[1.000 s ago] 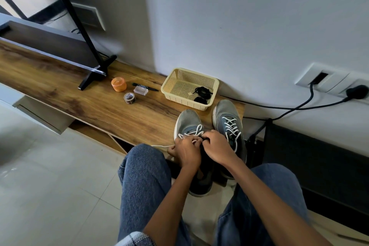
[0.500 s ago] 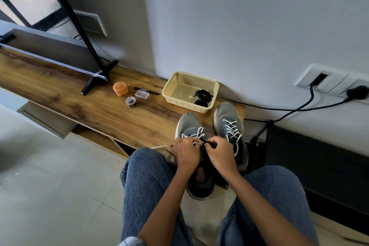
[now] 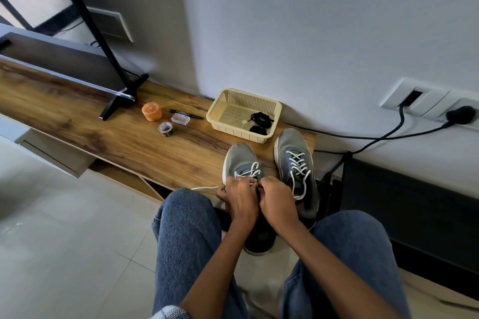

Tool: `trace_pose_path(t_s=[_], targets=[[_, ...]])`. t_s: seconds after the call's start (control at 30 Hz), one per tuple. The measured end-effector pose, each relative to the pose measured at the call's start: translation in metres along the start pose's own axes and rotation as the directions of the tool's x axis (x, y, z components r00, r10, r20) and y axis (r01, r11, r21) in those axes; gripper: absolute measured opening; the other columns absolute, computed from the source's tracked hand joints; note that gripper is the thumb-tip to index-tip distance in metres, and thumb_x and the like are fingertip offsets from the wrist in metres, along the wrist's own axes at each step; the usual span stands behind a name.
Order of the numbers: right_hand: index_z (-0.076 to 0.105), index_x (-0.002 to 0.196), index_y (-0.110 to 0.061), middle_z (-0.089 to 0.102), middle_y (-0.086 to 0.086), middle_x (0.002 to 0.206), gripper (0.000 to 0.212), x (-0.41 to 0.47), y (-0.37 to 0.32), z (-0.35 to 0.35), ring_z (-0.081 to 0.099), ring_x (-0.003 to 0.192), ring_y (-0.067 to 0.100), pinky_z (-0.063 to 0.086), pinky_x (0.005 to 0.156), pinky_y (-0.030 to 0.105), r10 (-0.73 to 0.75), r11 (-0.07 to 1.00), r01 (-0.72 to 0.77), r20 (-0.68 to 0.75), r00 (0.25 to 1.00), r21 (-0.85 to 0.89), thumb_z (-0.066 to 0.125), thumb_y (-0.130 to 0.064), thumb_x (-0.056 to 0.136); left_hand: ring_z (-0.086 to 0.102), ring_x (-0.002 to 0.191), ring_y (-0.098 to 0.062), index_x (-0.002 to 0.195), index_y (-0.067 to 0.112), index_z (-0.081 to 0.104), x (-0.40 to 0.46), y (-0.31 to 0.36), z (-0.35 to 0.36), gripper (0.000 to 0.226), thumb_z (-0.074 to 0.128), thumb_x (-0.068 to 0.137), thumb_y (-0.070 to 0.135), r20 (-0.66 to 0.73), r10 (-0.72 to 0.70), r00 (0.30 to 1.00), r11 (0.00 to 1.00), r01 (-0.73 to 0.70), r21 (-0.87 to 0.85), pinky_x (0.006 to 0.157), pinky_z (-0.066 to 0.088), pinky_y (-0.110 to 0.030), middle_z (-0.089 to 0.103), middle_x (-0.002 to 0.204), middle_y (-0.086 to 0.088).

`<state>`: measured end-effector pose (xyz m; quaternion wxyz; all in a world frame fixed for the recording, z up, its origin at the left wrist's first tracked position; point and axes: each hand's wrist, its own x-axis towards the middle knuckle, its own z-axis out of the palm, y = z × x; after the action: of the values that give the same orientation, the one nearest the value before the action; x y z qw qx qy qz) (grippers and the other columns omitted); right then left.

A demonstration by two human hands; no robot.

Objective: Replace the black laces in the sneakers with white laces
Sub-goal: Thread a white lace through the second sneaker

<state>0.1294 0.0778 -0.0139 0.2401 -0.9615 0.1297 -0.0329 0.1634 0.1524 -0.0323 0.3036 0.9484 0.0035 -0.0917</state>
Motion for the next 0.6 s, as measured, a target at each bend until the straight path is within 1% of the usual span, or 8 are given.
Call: trace_pose_path(t_s=[0.13,0.2,0.3,0.33,0.37,0.43,0.53,0.6], targets=[[0.057,0.090,-0.006,0.061,0.012,0.096,0.010,0.002,0.002,-0.005,0.059,0.088,0.032,0.042,0.070,0.036,-0.011,1.000,0.011,0.026,1.000,-0.011,0.048,-0.005,0.090,0.040,0.117,-0.015,0.103,0.024,0.068,-0.002,-0.003,0.001,0.023,0.045,0.100,0.025,-0.034,0.066,0.997,0.998,-0.065,0.007,0.097,0.010,-0.034,0.061,0.101,0.006],[0.056,0.084,-0.006,0.063,0.012,0.089,0.010,0.004,0.005,-0.006,0.060,0.085,0.031,0.043,0.069,0.035,0.025,0.999,-0.026,0.027,0.999,0.031,0.049,-0.007,0.090,0.038,0.119,-0.014,0.106,0.021,0.066,-0.004,-0.003,0.002,0.021,0.046,0.100,0.025,-0.039,0.075,0.996,0.997,-0.076,-0.020,0.098,0.009,-0.032,0.059,0.106,0.006],[0.060,0.080,-0.006,0.065,0.012,0.081,0.012,0.006,0.011,-0.004,0.061,0.081,0.030,0.046,0.069,0.037,0.054,0.990,-0.058,0.039,0.998,0.129,0.053,-0.009,0.089,0.037,0.112,-0.007,0.113,0.013,0.062,-0.004,-0.004,0.005,0.020,0.059,0.093,0.016,-0.074,-0.021,0.997,0.966,0.001,-0.257,0.105,0.012,-0.027,0.047,0.104,0.007],[0.064,0.082,-0.006,0.066,0.011,0.082,0.012,0.006,0.012,-0.003,0.061,0.081,0.028,0.046,0.070,0.036,0.058,0.984,-0.063,0.037,0.998,0.165,0.055,-0.008,0.089,0.038,0.108,-0.007,0.114,0.015,0.061,-0.003,-0.006,0.007,0.023,0.062,0.091,0.015,-0.109,-0.021,0.994,0.966,-0.008,-0.260,0.106,0.017,-0.033,0.049,0.105,0.005],[0.067,0.086,-0.007,0.067,0.010,0.084,0.012,0.005,0.013,-0.003,0.062,0.082,0.026,0.046,0.071,0.035,0.062,0.978,-0.067,0.032,0.998,0.200,0.056,-0.007,0.089,0.040,0.108,-0.009,0.110,0.020,0.064,-0.001,-0.007,0.009,0.020,0.063,0.090,0.018,-0.126,0.014,0.992,0.989,-0.033,-0.144,0.103,0.021,-0.036,0.053,0.106,0.005],[0.070,0.092,-0.007,0.069,0.009,0.090,0.013,0.004,0.015,-0.002,0.062,0.085,0.024,0.046,0.075,0.032,0.062,0.966,-0.062,0.009,0.998,0.250,0.057,-0.006,0.088,0.039,0.115,-0.012,0.100,0.029,0.069,0.006,-0.011,0.013,0.012,0.059,0.093,0.030,-0.083,-0.005,0.997,0.998,0.000,-0.059,0.096,0.016,-0.034,0.059,0.111,0.008],[0.071,0.099,-0.004,0.070,0.011,0.097,0.017,0.003,0.017,-0.003,0.063,0.092,0.024,0.046,0.080,0.030,0.073,0.956,-0.066,-0.012,0.997,0.286,0.057,-0.004,0.089,0.035,0.121,-0.020,0.097,0.036,0.070,0.014,-0.015,0.023,0.013,0.058,0.093,0.040,0.000,-0.125,0.992,0.986,0.124,-0.112,0.087,0.015,-0.031,0.060,0.114,0.004],[0.070,0.102,-0.002,0.070,0.011,0.100,0.018,0.003,0.018,-0.004,0.063,0.095,0.024,0.045,0.083,0.028,0.084,0.951,-0.078,-0.009,0.996,0.299,0.057,-0.004,0.090,0.037,0.121,-0.025,0.094,0.039,0.070,0.017,-0.019,0.029,0.013,0.058,0.092,0.043,0.052,-0.188,0.981,0.966,0.194,-0.169,0.097,0.022,-0.038,0.060,0.113,0.002]])
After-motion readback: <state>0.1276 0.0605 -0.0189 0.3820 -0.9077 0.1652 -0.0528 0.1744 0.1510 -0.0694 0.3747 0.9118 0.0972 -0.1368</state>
